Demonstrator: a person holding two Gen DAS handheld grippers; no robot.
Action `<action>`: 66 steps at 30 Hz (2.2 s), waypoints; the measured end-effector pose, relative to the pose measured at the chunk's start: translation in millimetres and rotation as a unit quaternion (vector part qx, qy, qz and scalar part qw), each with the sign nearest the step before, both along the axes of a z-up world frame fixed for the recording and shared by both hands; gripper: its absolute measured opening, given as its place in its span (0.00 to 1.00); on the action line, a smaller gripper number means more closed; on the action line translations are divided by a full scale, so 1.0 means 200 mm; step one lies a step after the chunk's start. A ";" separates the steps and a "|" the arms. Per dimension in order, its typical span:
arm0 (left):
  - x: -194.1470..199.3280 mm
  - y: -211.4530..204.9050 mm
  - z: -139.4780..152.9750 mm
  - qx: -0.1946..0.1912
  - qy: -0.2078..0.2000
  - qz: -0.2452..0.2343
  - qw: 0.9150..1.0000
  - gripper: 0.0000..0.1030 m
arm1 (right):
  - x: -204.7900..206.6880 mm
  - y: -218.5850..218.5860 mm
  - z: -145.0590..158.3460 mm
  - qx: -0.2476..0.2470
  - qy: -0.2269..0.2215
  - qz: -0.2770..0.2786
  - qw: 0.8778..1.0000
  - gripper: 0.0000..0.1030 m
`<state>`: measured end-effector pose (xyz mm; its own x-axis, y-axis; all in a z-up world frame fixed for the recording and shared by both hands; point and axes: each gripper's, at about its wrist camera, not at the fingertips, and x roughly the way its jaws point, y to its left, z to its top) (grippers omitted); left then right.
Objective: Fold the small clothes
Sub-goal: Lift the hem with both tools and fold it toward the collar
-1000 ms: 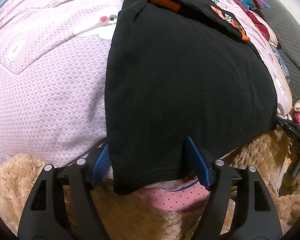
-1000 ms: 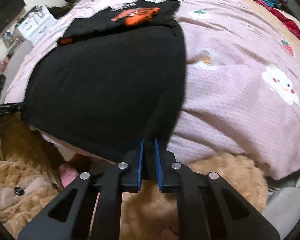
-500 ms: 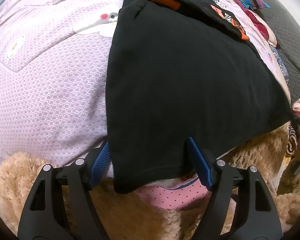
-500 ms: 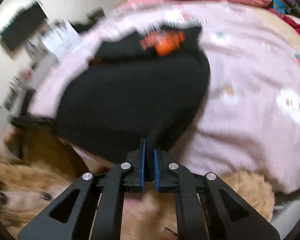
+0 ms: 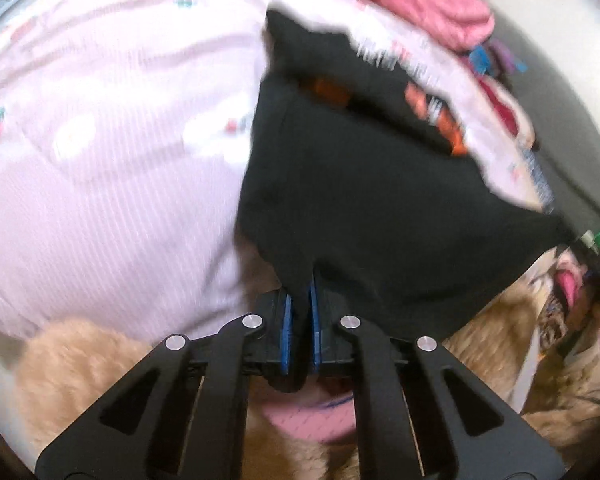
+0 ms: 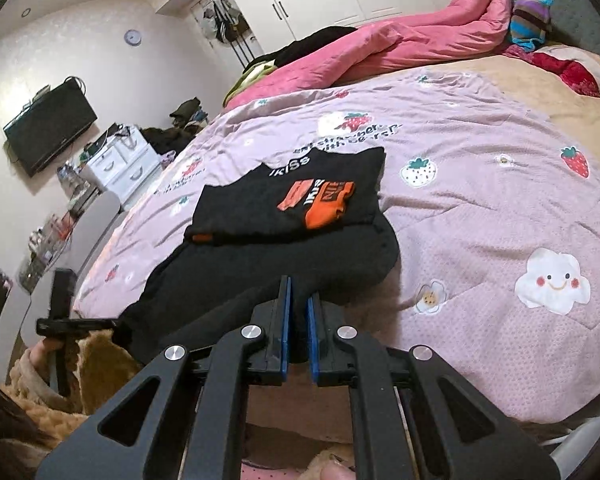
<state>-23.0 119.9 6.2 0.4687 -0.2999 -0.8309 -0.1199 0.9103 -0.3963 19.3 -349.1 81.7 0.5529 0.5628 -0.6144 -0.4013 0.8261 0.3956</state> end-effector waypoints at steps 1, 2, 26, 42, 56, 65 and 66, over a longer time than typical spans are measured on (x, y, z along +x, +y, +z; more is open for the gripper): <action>0.01 0.02 0.07 -0.001 -0.019 0.005 1.000 0.02 | 0.01 0.00 0.02 0.003 -0.004 -0.006 1.000 0.06; 0.02 0.03 0.11 -0.002 -0.032 0.008 0.999 0.02 | 0.01 -0.02 0.03 0.007 -0.007 -0.011 1.000 0.06; 0.26 0.11 0.44 0.000 -0.157 0.048 0.986 0.02 | 0.24 -0.04 0.19 0.020 -0.055 -0.078 0.995 0.06; 0.45 0.11 0.49 0.011 -0.170 0.058 0.984 0.02 | 0.51 0.03 0.20 -0.006 -0.056 -0.091 0.994 0.06; 0.64 0.10 0.44 0.034 -0.163 0.074 0.983 0.02 | 0.73 0.10 0.13 -0.024 -0.040 -0.110 0.993 0.07; 0.75 0.12 0.37 0.040 -0.151 0.082 0.984 0.02 | 0.84 0.15 0.06 -0.041 -0.030 -0.116 0.992 0.07; 0.76 0.13 0.37 0.042 -0.149 0.082 0.985 0.02 | 0.85 0.15 0.05 -0.042 -0.029 -0.116 0.992 0.07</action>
<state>128.4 145.1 79.4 0.7321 -0.1364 -0.6674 -0.1577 0.9192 -0.3608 190.0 -318.7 92.5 0.6969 0.3643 -0.6178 -0.2171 0.9281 0.3024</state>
